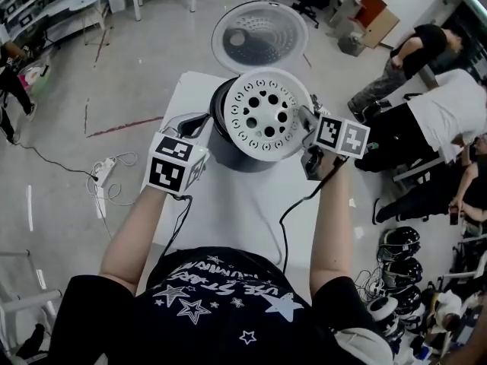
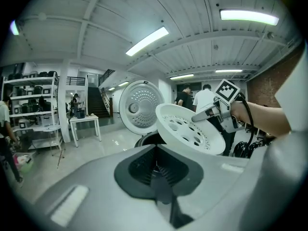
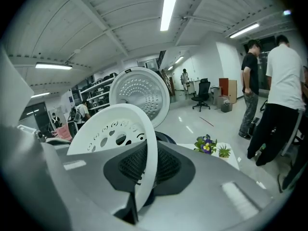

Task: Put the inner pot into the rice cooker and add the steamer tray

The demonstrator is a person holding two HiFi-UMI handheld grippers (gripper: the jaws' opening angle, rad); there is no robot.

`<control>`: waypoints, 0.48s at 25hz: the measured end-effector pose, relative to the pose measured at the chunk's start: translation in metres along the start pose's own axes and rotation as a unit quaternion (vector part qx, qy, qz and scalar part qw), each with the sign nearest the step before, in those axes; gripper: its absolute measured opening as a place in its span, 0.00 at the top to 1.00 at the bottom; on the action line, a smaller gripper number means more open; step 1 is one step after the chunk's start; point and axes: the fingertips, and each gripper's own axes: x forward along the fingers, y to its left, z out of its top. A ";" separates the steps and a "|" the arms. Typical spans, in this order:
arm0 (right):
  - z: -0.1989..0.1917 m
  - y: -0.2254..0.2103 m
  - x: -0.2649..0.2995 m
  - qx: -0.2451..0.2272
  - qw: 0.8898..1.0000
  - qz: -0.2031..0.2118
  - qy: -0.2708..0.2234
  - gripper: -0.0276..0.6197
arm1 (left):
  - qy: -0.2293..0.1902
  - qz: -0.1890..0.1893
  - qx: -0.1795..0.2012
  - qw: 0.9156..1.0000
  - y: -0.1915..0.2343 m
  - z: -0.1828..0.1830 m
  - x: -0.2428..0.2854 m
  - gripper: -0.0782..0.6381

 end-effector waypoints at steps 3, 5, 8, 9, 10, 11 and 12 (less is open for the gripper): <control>0.005 0.002 0.016 -0.002 1.000 0.005 0.013 0.88 | 0.006 0.012 -0.009 1.000 0.011 -0.005 -0.001 0.88; 0.006 0.001 0.027 -0.005 1.000 0.004 0.022 0.88 | 0.008 0.020 -0.015 1.000 0.017 -0.006 -0.001 0.88; 0.002 0.000 0.043 -0.007 0.999 0.006 0.037 0.88 | 0.008 0.026 -0.020 0.999 0.025 -0.008 0.005 0.88; 0.000 0.001 0.048 -0.007 0.999 0.009 0.042 0.87 | 0.009 0.027 -0.021 0.999 0.027 -0.010 0.007 0.88; -0.002 0.002 0.053 -0.007 0.999 0.012 0.047 0.87 | 0.010 0.027 -0.023 0.999 0.029 -0.012 0.009 0.88; -0.004 0.002 0.057 -0.007 0.999 0.015 0.051 0.88 | 0.012 0.028 -0.024 0.999 0.030 -0.014 0.011 0.88; -0.006 0.002 0.060 -0.008 0.998 0.017 0.055 0.88 | 0.015 0.028 -0.025 0.999 0.030 -0.016 0.012 0.88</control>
